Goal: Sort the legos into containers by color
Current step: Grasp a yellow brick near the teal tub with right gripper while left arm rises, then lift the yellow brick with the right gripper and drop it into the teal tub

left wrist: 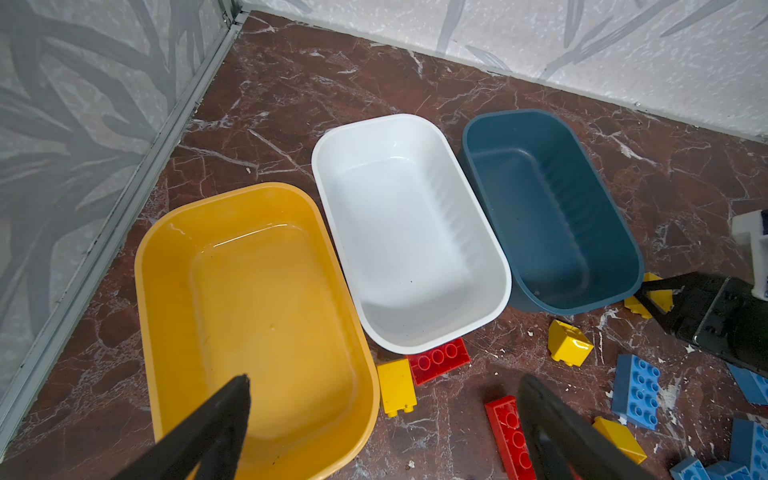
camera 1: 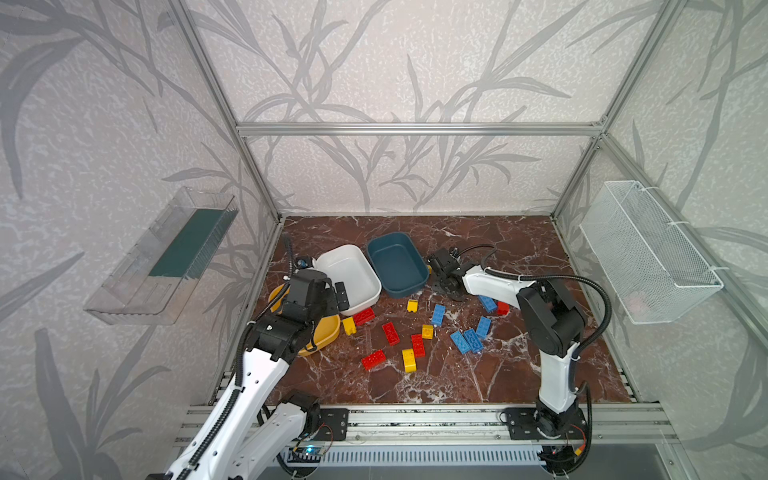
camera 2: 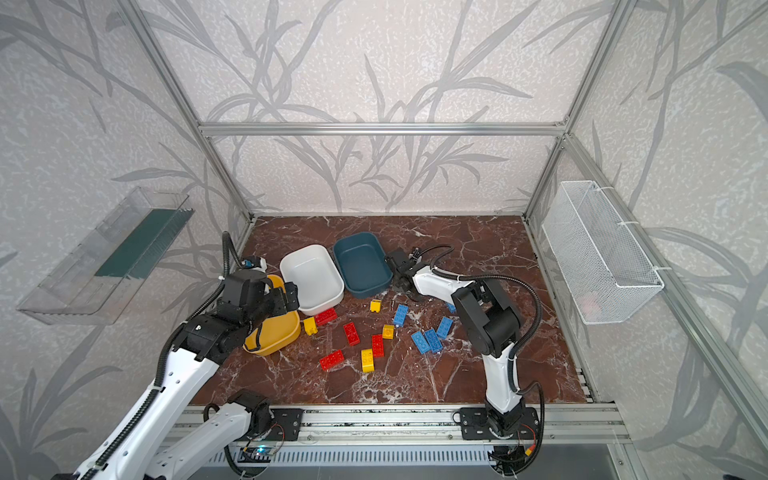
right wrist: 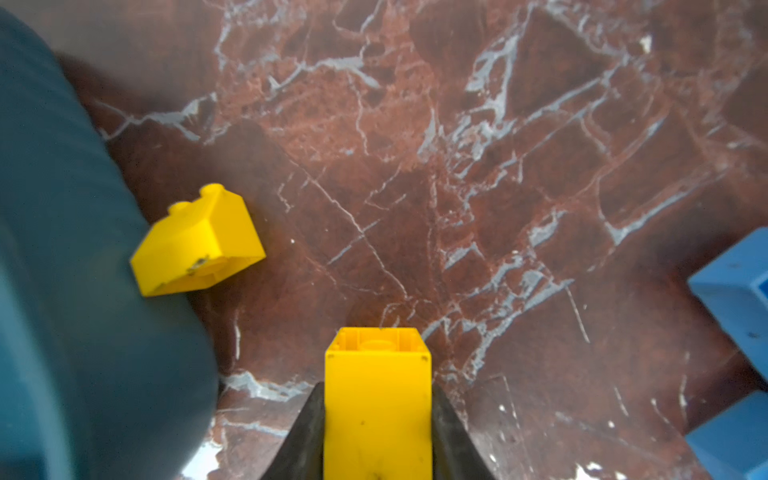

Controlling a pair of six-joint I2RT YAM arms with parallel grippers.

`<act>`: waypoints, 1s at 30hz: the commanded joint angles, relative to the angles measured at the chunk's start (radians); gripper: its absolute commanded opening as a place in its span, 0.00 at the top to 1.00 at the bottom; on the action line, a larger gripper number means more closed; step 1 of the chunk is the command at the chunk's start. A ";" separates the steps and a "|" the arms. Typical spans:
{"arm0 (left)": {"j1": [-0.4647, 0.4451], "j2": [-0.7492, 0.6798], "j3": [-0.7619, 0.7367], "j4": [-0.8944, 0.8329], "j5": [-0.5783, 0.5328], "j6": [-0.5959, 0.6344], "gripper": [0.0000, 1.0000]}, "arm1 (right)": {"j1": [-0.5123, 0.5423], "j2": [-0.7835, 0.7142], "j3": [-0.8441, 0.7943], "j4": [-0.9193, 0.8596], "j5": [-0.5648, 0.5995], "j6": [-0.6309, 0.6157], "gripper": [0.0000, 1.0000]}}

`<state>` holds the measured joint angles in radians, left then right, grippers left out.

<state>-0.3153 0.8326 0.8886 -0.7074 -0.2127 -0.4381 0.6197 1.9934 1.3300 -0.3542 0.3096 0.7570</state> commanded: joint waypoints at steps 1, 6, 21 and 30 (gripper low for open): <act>-0.005 -0.008 0.014 -0.020 -0.018 0.010 0.01 | -0.003 0.001 0.032 -0.061 0.021 -0.053 0.78; -0.004 -0.022 0.006 -0.009 -0.005 0.012 0.01 | -0.003 -0.041 0.055 -0.127 0.001 -0.112 0.81; -0.007 -0.032 0.027 0.006 0.098 0.011 0.01 | 0.012 -0.127 0.341 -0.354 -0.257 -0.349 0.83; -0.010 -0.070 -0.013 -0.070 0.141 -0.057 0.05 | 0.039 0.037 0.605 -0.417 -0.345 -0.410 0.80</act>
<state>-0.3206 0.7830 0.8837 -0.7319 -0.0971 -0.4629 0.6495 1.9575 1.8847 -0.7059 0.0132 0.3862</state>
